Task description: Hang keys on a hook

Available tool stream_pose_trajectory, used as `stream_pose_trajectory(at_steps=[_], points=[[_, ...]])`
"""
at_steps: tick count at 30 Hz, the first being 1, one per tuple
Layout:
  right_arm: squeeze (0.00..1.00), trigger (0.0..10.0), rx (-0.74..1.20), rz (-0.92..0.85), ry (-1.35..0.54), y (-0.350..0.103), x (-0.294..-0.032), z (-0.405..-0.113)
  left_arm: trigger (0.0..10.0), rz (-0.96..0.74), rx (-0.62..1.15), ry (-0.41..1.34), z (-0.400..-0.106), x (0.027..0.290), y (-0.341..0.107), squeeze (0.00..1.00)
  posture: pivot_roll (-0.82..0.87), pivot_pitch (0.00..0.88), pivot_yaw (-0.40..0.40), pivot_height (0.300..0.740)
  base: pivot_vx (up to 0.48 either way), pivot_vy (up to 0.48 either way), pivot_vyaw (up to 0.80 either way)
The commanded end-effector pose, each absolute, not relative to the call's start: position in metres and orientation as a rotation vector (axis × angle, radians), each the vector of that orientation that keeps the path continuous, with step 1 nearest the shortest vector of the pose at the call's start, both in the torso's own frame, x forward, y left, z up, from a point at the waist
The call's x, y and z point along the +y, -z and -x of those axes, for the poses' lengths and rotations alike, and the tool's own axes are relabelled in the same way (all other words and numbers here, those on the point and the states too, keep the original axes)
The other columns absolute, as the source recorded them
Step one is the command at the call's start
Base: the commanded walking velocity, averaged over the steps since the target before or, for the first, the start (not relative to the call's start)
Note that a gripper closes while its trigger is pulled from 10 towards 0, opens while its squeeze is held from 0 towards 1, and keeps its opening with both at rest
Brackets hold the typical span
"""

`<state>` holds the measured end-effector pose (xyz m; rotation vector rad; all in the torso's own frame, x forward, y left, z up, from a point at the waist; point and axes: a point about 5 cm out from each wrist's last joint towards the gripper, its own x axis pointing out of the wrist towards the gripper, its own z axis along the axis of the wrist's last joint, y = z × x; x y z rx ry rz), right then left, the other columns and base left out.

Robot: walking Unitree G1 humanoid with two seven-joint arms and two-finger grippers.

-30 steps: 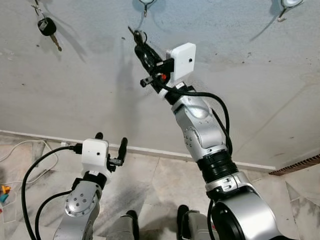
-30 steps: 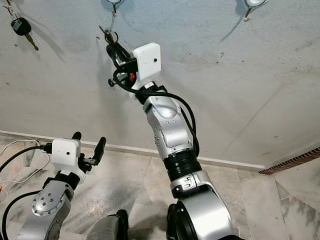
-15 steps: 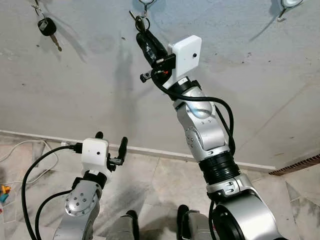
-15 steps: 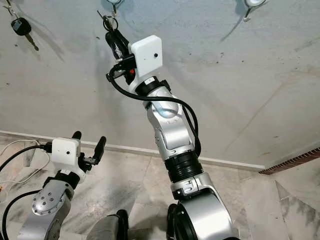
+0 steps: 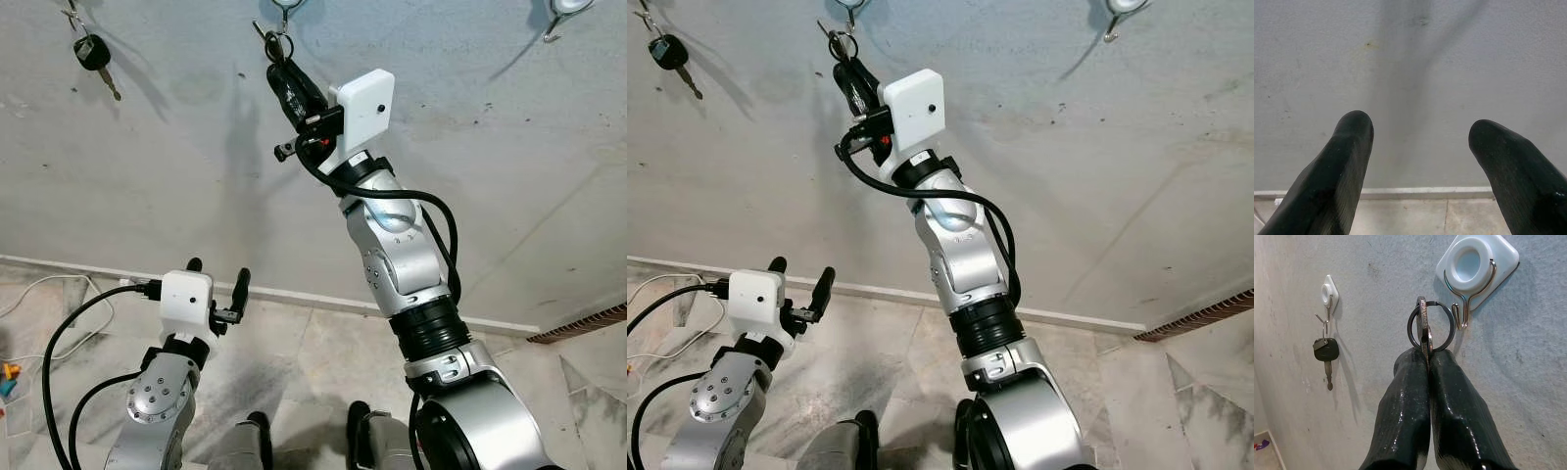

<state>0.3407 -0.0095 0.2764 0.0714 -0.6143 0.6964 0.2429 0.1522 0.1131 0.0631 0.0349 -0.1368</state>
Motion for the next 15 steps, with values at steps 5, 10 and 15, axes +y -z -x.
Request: stream_pose_trajectory(at_steps=[5,10,15], points=[[0.00,10.0,-0.657,-0.073,-0.715,-0.286,-0.004,-0.336,10.0,-0.067,0.062,0.133,-0.239,0.156,-0.108,0.00,0.14,0.302,0.058,0.740,0.000,0.000,0.00],[0.00,10.0,-0.660,-0.071,-0.709,-0.287,-0.004,-0.336,10.0,-0.067,0.062,0.134,-0.240,0.156,-0.108,0.00,0.14,0.302,0.058,0.740,0.000,0.000,0.00],[0.00,10.0,-0.662,-0.075,-0.717,-0.301,-0.002,-0.350,10.0,-0.069,0.061,0.123,-0.237,0.157,-0.108,0.00,0.16,0.304,0.051,0.740,0.000,0.000,0.00]])
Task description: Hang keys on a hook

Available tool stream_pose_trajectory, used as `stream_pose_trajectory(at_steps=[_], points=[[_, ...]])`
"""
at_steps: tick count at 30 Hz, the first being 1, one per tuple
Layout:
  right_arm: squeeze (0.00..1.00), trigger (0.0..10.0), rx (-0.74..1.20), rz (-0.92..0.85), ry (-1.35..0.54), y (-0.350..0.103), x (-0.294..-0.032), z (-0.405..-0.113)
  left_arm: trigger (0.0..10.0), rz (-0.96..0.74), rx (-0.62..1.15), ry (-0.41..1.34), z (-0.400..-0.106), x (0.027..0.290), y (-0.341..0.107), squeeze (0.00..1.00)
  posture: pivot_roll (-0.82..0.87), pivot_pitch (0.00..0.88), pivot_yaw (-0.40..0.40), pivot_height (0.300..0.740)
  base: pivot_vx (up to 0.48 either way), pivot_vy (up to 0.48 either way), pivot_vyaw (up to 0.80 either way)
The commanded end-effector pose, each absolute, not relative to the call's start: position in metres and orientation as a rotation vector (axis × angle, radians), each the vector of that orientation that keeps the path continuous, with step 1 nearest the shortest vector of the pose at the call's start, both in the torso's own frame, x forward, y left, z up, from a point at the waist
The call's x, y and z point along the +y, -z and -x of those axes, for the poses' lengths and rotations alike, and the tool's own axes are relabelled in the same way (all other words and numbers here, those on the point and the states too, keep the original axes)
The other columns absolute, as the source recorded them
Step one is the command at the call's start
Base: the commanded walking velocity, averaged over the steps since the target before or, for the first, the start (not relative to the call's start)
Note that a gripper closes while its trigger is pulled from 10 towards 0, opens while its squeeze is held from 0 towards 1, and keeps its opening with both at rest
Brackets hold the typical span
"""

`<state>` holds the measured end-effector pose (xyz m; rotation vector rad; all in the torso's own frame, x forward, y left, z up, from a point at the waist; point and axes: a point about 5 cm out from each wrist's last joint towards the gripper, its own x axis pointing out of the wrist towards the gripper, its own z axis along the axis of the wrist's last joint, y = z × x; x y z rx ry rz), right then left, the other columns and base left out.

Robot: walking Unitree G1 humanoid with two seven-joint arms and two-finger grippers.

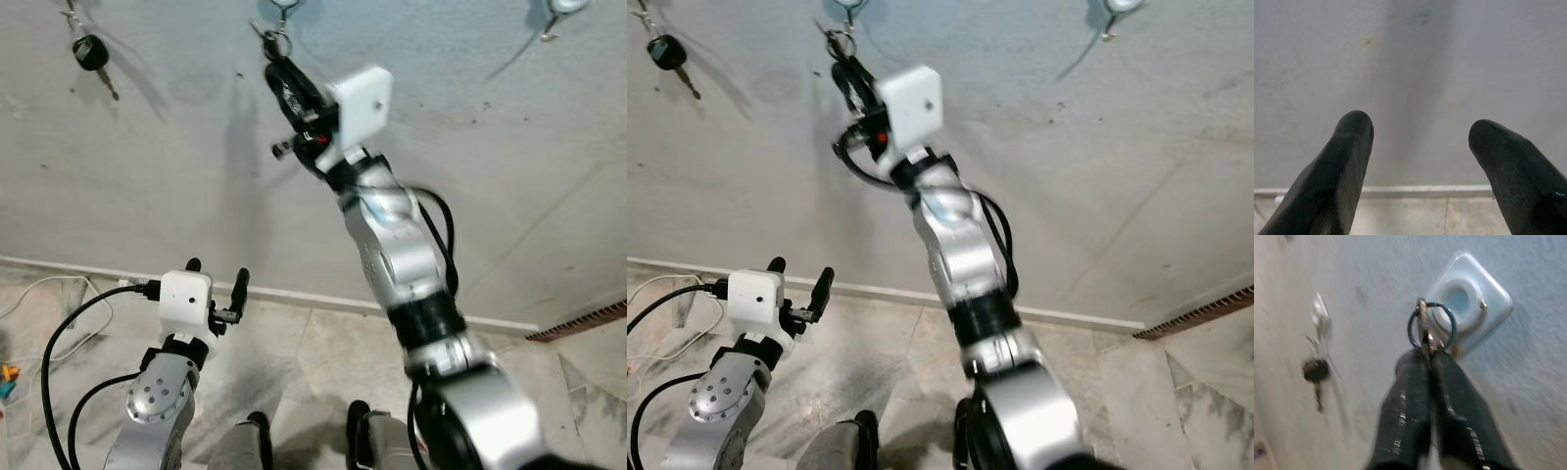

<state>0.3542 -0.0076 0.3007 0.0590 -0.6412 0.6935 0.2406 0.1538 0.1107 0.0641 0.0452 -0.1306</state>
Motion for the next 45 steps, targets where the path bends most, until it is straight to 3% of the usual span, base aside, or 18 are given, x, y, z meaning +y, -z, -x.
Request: stream_pose_trajectory(at_steps=[1,45], points=[[0.00,10.0,-0.661,-0.075,-0.718,-0.301,-0.002,-0.349,10.0,-0.069,0.061,0.123,-0.237,0.157,-0.108,0.00,0.16,0.304,0.051,0.740,0.000,0.000,0.00],[0.00,10.0,-0.501,-0.196,-0.769,-0.268,0.004,-0.360,10.0,-0.074,0.067,0.127,-0.235,0.158,-0.108,0.00,0.17,0.302,0.054,0.740,0.000,0.000,0.00]])
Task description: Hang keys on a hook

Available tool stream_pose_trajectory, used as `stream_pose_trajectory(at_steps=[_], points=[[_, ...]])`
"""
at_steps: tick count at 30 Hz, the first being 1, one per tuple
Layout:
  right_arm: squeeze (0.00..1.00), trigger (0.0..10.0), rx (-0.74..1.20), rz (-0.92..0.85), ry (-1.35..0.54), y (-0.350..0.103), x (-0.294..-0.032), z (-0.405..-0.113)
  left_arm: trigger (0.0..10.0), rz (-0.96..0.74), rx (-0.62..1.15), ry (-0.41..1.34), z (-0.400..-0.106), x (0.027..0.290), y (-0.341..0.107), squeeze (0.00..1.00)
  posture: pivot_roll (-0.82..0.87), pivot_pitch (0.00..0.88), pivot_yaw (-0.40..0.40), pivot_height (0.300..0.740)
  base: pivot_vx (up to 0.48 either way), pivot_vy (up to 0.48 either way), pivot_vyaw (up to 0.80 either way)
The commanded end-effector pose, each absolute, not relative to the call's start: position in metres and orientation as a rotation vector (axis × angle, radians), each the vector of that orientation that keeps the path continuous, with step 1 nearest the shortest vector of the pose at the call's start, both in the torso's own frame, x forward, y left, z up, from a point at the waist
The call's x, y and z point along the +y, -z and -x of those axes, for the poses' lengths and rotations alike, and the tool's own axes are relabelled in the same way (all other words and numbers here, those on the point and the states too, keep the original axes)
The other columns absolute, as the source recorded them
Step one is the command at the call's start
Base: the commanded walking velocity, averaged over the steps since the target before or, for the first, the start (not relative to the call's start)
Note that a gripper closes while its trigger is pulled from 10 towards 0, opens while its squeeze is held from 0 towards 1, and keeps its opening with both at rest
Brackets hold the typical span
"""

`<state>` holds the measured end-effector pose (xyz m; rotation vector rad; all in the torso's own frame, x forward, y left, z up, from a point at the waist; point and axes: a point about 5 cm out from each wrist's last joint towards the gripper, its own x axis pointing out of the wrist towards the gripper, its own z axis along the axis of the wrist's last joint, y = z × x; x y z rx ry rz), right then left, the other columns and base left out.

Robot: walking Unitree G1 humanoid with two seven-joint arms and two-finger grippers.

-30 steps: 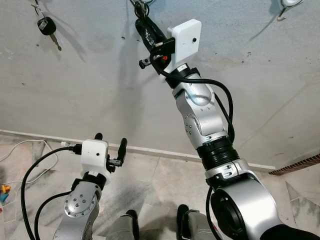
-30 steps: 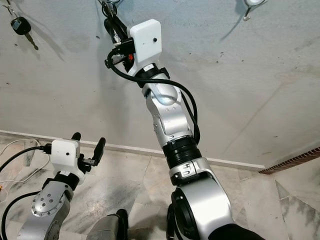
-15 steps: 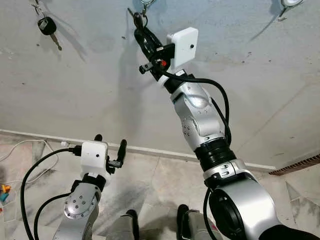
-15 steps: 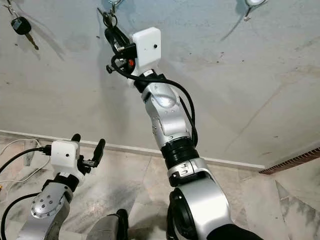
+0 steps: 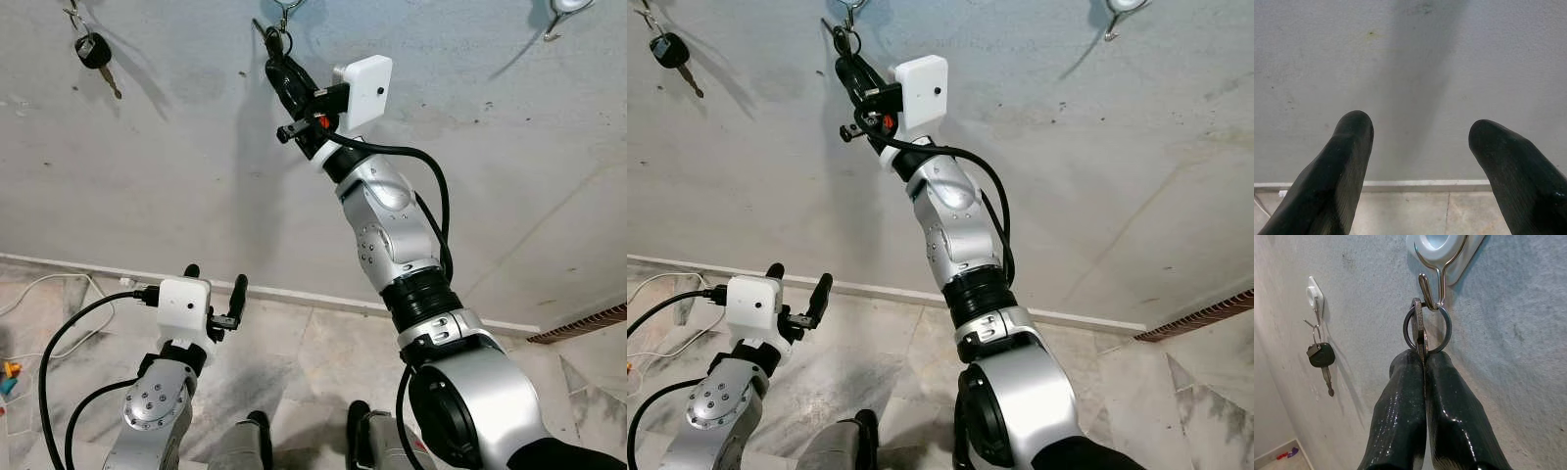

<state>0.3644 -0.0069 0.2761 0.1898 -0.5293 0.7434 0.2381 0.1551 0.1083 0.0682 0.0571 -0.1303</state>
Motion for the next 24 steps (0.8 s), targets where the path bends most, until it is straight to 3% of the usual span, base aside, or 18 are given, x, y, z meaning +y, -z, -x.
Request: stream_pose_trajectory(at_steps=[1,5,6,24], points=[[0.00,10.0,-0.502,-0.189,-0.765,-0.2670,0.0040,-0.3593,10.0,-0.074,0.067,0.127,-0.2354,0.1581,-0.1078,0.00,0.17,0.302,0.053,0.740,0.000,0.000,0.00],[0.00,10.0,-0.497,-0.183,-0.755,-0.2631,0.0031,-0.3587,10.0,-0.073,0.067,0.127,-0.2356,0.1582,-0.1077,0.00,0.17,0.303,0.053,0.740,0.000,0.000,0.00],[1.00,10.0,-0.495,-0.184,-0.751,-0.2621,0.0027,-0.3588,10.0,-0.073,0.067,0.128,-0.2355,0.1582,-0.1077,0.00,0.17,0.303,0.054,0.740,0.000,0.000,0.00],[1.00,10.0,-0.517,-0.146,-0.729,-0.2618,-0.0017,-0.3580,10.0,-0.072,0.062,0.130,-0.2388,0.1565,-0.1079,0.00,0.15,0.292,0.050,0.740,0.000,0.000,0.00]])
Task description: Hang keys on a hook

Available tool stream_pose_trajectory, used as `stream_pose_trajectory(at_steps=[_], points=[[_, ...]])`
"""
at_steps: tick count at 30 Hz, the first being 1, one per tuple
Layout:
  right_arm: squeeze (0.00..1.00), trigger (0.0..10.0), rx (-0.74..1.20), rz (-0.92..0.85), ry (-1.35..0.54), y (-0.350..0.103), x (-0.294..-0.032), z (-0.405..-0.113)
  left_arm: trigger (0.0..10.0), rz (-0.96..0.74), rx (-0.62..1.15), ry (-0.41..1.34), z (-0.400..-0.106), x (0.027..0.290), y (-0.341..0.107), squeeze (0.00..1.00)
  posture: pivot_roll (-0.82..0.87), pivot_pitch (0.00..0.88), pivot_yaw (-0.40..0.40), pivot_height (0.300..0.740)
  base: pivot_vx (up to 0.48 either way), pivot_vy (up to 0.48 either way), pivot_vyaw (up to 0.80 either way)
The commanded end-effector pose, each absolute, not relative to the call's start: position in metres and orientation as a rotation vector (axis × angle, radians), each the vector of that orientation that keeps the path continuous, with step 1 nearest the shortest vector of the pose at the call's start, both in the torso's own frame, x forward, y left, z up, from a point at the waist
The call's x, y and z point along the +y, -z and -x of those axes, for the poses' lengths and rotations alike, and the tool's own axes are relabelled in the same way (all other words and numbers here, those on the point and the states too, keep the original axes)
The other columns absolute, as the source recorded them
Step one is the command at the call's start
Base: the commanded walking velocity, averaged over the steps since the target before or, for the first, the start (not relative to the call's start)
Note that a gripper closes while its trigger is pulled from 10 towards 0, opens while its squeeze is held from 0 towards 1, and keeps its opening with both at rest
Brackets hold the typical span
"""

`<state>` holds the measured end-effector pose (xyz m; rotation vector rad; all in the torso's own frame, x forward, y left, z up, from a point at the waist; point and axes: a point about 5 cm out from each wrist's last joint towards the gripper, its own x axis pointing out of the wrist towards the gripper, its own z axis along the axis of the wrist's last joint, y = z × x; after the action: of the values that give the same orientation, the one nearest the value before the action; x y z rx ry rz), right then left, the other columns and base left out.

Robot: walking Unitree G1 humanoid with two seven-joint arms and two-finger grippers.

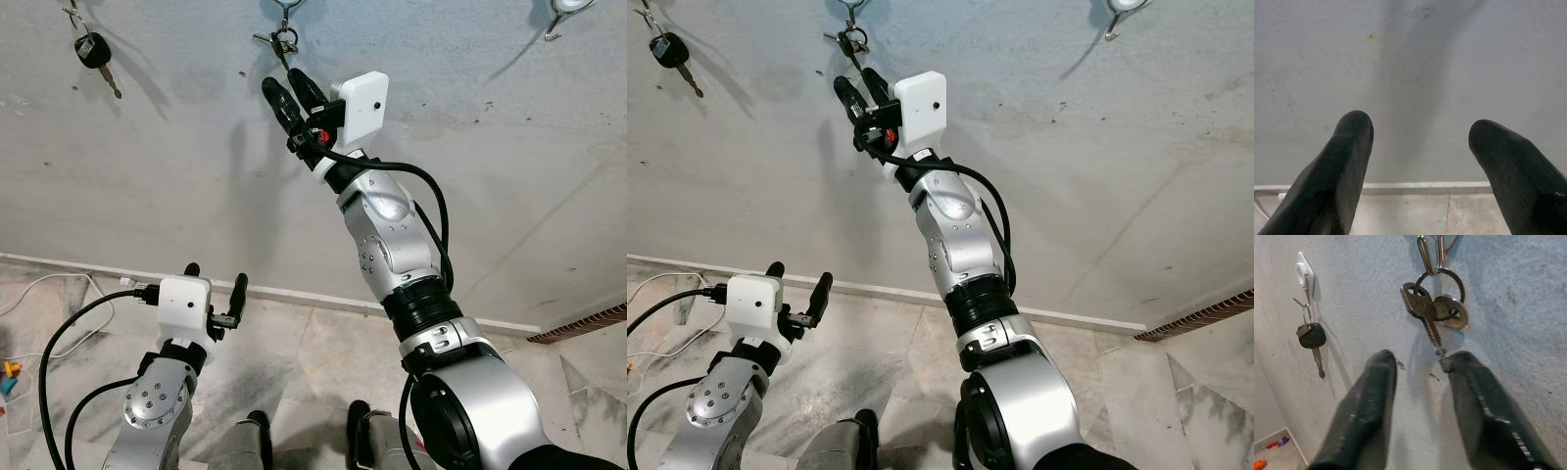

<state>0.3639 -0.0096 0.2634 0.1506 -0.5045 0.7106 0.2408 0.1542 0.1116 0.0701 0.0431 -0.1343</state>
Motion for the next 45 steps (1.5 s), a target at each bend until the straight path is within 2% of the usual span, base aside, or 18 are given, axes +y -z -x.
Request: stream_pose_trajectory(at_steps=[1,20,32,36,37,38,39,41,42,45], points=[[1.00,10.0,-0.521,-0.134,-0.726,-0.261,-0.003,-0.357,10.0,-0.072,0.058,0.127,-0.240,0.156,-0.108,0.00,0.15,0.289,0.048,0.740,0.000,0.000,0.00],[1.00,10.0,-0.394,-0.006,-0.617,-0.199,-0.056,-0.335,10.0,-0.018,0.023,0.124,-0.269,0.142,-0.103,0.00,0.03,0.200,0.002,0.740,0.000,0.000,0.00],[1.00,10.0,-0.032,0.053,-0.469,-0.094,-0.097,-0.318,10.0,-0.031,0.243,0.099,-0.270,0.154,-0.043,0.00,0.02,0.137,0.000,0.740,0.000,0.000,0.00],[1.00,10.0,0.030,0.008,-0.418,-0.083,-0.104,-0.317,10.0,-0.015,0.236,0.081,-0.268,0.160,-0.042,0.00,0.02,0.131,-0.004,0.740,0.000,0.000,0.00],[0.89,10.0,0.043,-0.003,-0.408,-0.081,-0.105,-0.316,10.0,-0.014,0.234,0.078,-0.268,0.162,-0.042,0.00,0.02,0.130,-0.004,0.740,0.000,0.000,0.00],[0.89,10.0,0.055,-0.016,-0.399,-0.079,-0.106,-0.315,10.0,-0.014,0.233,0.075,-0.268,0.164,-0.041,0.00,0.03,0.129,-0.006,0.740,0.000,0.000,0.00],[0.67,10.0,0.056,-0.011,-0.399,-0.079,-0.107,-0.315,10.0,-0.017,0.231,0.073,-0.268,0.165,-0.041,0.00,0.03,0.130,-0.008,0.740,0.000,0.000,0.00],[0.35,10.0,0.053,-0.001,-0.400,-0.078,-0.107,-0.314,10.0,-0.012,0.228,0.064,-0.267,0.167,-0.041,0.00,0.03,0.130,-0.011,0.740,0.000,0.000,-0.24],[0.00,10.0,0.057,-0.007,-0.398,-0.077,-0.107,-0.314,10.0,-0.011,0.229,0.056,-0.267,0.170,-0.040,0.00,0.03,0.131,-0.012,0.740,0.000,0.000,-0.79],[0.00,10.0,0.058,-0.005,-0.394,-0.075,-0.108,-0.314,10.0,-0.013,0.233,0.044,-0.266,0.174,-0.037,0.00,0.03,0.133,-0.012,0.740,0.000,0.000,-0.79]])
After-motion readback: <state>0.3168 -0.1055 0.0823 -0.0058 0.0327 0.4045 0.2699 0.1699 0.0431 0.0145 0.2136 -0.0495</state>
